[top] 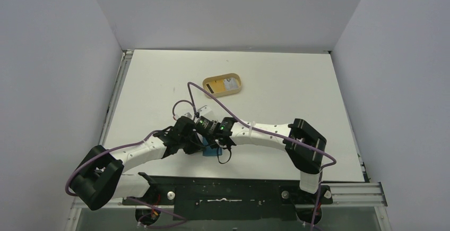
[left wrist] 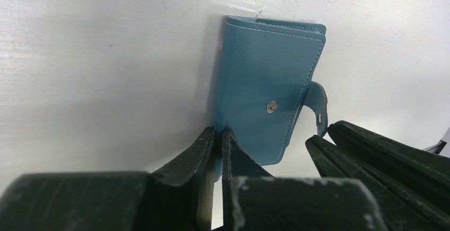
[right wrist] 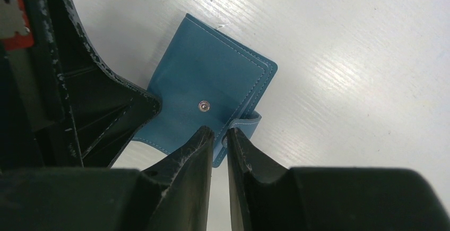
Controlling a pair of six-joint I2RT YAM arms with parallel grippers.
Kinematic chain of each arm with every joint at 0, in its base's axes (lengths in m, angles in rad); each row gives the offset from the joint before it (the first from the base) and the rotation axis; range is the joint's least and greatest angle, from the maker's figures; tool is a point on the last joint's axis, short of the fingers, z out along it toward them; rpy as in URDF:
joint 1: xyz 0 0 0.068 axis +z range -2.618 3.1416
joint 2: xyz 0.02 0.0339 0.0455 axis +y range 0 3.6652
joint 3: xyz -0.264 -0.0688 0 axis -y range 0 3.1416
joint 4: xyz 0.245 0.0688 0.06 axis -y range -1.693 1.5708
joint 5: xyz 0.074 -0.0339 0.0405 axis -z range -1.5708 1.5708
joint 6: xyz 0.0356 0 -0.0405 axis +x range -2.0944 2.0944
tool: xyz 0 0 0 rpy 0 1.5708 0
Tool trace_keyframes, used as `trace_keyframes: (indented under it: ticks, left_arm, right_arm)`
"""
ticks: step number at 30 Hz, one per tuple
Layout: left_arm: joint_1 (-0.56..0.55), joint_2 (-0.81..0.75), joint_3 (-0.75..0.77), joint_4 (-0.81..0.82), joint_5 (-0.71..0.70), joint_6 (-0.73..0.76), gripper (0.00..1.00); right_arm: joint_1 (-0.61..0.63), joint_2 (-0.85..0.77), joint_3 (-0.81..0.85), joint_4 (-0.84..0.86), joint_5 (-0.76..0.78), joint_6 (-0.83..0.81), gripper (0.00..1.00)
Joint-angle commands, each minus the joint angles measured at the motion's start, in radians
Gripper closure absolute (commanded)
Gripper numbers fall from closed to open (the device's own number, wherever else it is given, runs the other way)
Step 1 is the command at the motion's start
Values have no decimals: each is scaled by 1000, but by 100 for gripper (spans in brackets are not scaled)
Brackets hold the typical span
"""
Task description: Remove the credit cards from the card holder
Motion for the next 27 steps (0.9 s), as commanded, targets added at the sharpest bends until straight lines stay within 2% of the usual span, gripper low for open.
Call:
trace_keyframes:
  ticks: [1,12,18,21,27]
  left_arm:
    - [4,5,-11,-38,-4,13,100]
    - [3,5,-12,-37,-2,13,100]
    - [4,10,-8,-37,0,14,100]
    - [4,14,-5,-37,0,16,100]
    - [4,16,-3,-38,1,17,100]
  right_arm:
    - [5,22,40,13,36,0,82]
    - [6,33,46,-9,55,0,82]
    - [6,34,47,-15,73,0,91]
    - [6,32,47,-14,76,0,100]
    - [3,12,22,47,24,0,100]
